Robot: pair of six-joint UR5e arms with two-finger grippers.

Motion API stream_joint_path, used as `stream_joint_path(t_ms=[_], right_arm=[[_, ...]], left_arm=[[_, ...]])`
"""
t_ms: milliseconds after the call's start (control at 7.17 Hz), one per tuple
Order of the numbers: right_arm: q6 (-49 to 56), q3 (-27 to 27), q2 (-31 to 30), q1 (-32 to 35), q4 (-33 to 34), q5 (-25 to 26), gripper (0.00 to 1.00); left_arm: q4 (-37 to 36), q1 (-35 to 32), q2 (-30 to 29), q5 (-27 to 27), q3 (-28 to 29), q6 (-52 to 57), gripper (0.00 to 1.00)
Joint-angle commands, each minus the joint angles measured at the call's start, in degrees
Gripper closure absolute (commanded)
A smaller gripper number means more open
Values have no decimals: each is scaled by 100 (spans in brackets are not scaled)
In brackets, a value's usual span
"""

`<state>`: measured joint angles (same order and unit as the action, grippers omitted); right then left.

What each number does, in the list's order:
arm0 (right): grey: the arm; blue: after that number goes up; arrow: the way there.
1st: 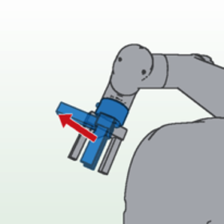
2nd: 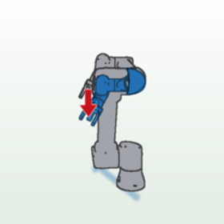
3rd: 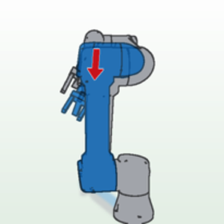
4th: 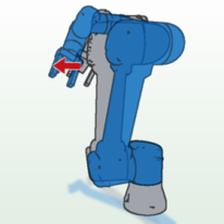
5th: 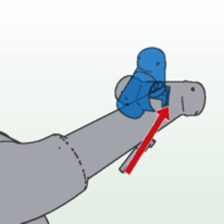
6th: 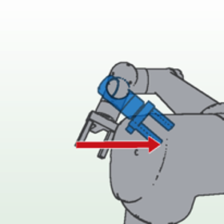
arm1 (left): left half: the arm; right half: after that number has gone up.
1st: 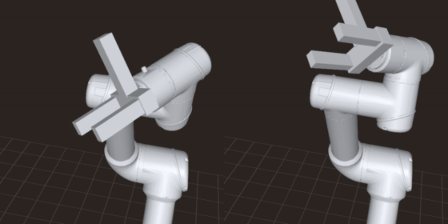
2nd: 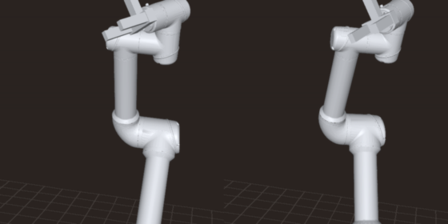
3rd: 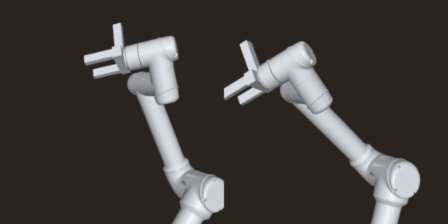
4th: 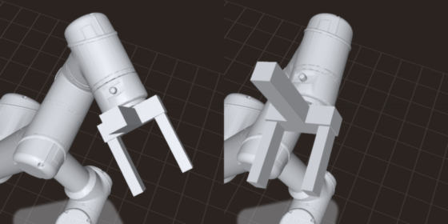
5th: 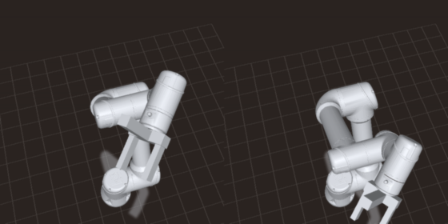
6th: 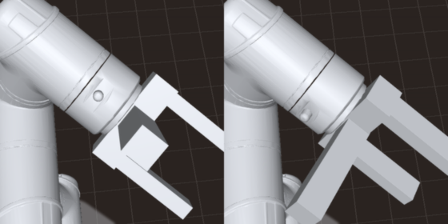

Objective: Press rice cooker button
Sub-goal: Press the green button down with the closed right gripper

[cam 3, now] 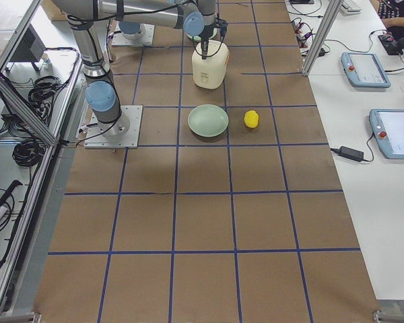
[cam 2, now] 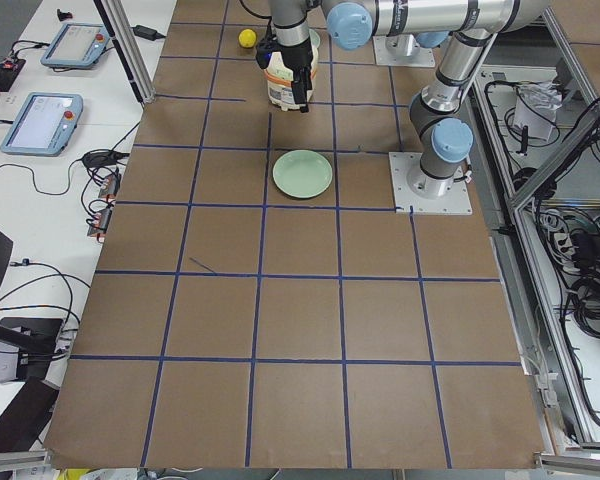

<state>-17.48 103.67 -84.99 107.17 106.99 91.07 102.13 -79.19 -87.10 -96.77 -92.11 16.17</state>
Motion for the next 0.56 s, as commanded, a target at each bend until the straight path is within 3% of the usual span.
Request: stream_joint_path(t_ms=[0,419], right_arm=[[8,4,26,-3,6,-1,83],[-27,-110,-9,-12,-46,-1,83]], left_arm=[[0,0,0,0,0,0,0],[0,0,0,0,0,0,0]])
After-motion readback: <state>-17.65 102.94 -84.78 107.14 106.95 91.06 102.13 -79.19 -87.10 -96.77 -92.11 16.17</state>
